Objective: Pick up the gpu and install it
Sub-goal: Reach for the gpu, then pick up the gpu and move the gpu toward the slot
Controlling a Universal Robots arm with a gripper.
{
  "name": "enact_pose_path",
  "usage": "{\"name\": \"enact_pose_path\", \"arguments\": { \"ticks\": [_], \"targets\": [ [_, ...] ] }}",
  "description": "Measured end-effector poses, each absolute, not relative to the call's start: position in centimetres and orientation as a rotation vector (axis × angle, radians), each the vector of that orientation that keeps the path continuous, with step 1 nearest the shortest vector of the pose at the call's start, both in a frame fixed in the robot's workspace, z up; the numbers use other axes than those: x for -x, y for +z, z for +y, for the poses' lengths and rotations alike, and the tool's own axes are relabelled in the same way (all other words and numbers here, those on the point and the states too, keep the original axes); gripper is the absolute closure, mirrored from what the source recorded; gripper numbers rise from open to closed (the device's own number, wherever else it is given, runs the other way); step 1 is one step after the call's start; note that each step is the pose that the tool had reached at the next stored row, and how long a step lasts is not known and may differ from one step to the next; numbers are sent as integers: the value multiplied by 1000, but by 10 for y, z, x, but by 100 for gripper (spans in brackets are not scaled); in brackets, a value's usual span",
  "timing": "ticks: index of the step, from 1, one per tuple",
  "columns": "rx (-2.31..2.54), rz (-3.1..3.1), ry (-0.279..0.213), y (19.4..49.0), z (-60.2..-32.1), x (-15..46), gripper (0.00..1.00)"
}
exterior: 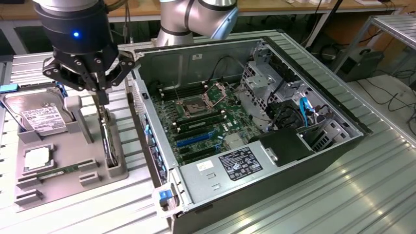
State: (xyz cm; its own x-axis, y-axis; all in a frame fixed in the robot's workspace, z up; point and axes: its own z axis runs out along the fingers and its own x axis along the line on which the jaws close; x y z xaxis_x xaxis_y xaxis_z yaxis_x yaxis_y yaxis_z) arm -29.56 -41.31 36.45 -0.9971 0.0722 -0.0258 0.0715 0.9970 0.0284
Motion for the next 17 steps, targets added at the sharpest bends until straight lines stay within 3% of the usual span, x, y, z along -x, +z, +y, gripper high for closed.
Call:
{"name": "enact_pose_path", "arguments": {
  "ticks": [17],
  "targets": [
    [-111,3135,42,359,-413,306,89]
  ]
}}
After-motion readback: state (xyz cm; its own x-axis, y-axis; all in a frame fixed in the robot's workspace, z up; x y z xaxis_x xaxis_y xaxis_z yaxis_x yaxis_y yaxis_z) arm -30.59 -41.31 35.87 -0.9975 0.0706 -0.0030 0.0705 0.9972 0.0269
